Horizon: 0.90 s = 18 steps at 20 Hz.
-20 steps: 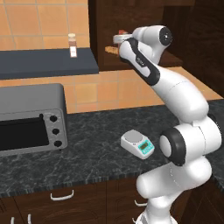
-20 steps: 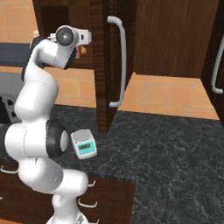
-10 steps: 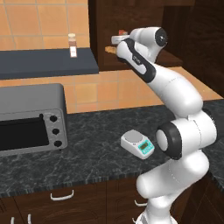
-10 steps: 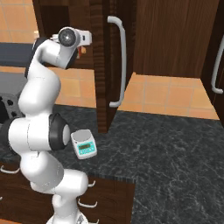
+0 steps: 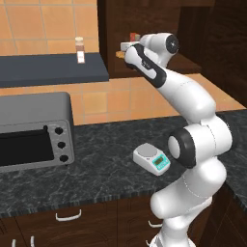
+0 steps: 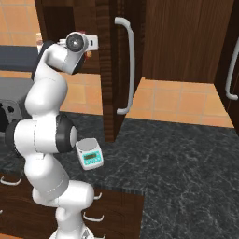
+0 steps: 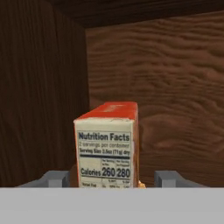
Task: Pick the boxed food and place it on the digital scale for weighing, and close the cabinet.
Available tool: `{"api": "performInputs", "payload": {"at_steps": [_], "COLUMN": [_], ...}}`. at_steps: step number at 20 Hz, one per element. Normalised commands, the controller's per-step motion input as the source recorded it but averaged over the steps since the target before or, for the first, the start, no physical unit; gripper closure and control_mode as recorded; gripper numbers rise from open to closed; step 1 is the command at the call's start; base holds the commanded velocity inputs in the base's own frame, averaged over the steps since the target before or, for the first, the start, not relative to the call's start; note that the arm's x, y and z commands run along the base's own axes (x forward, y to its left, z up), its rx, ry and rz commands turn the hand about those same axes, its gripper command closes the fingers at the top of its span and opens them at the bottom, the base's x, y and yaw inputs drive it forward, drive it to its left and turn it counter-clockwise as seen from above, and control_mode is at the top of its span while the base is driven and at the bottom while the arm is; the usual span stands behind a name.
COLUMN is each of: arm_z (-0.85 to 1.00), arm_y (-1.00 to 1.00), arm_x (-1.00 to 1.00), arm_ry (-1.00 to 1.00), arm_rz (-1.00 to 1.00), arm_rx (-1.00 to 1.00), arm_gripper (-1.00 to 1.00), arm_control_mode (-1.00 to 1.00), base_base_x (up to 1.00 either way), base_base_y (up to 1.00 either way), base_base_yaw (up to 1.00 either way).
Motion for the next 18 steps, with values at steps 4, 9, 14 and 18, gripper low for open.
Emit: {"api": "performInputs", "payload": {"at_steps": [4,9,14,18], "arm_z": [0.0,0.0,0.0,0.0], "arm_y": [-0.02,0.0,-0.03,-0.01], "arm_x": [-0.02,-0.55,-1.0,-1.0], "arm_ry": [-0.05,-0.19,-0.1,-0.08], "arm_rz": [0.01,0.0,0.0,0.0], "arm_rx": [0.0,0.0,0.0,0.04], "arm_gripper": [1.0,1.0,1.0,1.0], "arm_control_mode": [-1.0,-1.0,-1.0,-1.0], "base_base_x": [0.0,0.0,0.0,0.0], "base_base_y": [0.0,0.0,0.0,0.0], "base_base_yaw": [0.0,0.0,0.0,0.0]}}
